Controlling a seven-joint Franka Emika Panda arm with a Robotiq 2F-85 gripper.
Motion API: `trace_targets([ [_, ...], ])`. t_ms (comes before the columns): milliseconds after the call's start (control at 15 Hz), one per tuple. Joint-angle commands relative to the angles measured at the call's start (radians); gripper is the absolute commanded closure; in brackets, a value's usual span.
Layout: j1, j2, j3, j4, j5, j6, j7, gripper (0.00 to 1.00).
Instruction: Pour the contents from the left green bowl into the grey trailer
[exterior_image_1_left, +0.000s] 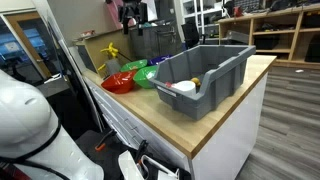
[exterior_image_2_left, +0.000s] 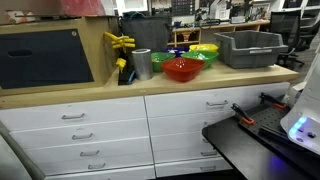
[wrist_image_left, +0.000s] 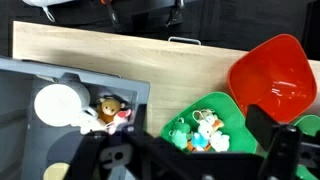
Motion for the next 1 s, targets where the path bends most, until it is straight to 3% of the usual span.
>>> trace_targets([
  [0,-0.016,0.002,0.013,0.003,0.004,-0.004,-0.004,0.00],
  [600,-0.019,0.003,0.008,0.013,0.000,-0.012,-0.018,0.00],
  [933,-0.001,0.089,0.039,0.030,0.024,0.160,0.020,0.00],
])
